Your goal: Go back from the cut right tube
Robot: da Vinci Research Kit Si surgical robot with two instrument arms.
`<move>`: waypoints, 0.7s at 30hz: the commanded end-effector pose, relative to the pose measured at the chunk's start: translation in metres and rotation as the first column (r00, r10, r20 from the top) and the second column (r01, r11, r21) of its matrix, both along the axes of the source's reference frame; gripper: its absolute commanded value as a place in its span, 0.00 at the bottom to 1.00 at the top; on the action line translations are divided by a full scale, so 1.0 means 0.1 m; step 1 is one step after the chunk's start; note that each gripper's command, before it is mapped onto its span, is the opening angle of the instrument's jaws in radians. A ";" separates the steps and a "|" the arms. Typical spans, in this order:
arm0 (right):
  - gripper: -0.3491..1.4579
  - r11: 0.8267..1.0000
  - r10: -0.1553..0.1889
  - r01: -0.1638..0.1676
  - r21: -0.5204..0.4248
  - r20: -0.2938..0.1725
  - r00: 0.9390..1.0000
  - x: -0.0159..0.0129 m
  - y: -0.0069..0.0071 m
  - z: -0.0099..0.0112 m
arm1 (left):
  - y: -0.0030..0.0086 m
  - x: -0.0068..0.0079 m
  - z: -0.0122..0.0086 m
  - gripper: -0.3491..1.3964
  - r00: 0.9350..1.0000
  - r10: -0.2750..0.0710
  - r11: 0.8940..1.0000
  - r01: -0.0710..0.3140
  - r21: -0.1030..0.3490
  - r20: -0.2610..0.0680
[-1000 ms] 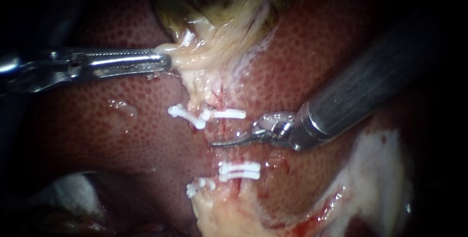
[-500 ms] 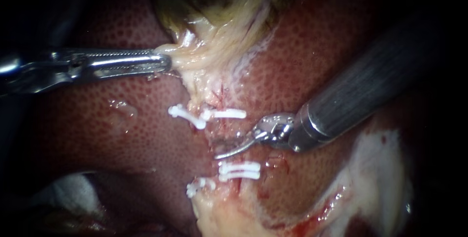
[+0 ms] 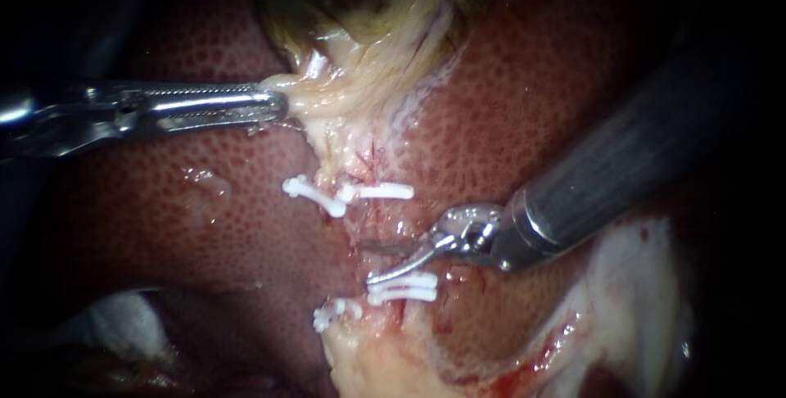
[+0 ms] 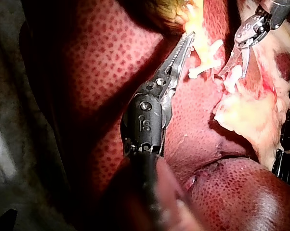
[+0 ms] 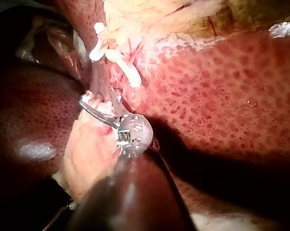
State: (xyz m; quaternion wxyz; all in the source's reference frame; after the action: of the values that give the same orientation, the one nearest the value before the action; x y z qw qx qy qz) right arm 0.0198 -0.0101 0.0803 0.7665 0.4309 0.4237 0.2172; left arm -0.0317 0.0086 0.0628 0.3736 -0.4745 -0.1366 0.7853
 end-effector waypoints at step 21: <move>0.98 0.941 0.057 -0.011 -0.338 0.126 0.990 -0.090 0.063 -0.106 | 0.000 0.000 0.000 0.00 1.000 0.003 1.000 -0.003 -0.005 -0.001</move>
State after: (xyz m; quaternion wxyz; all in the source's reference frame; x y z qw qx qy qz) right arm 0.0108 -0.0037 0.0693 0.8518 0.2689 0.4104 0.1835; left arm -0.0317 0.0086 0.0628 0.3712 -0.4749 -0.1352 0.7864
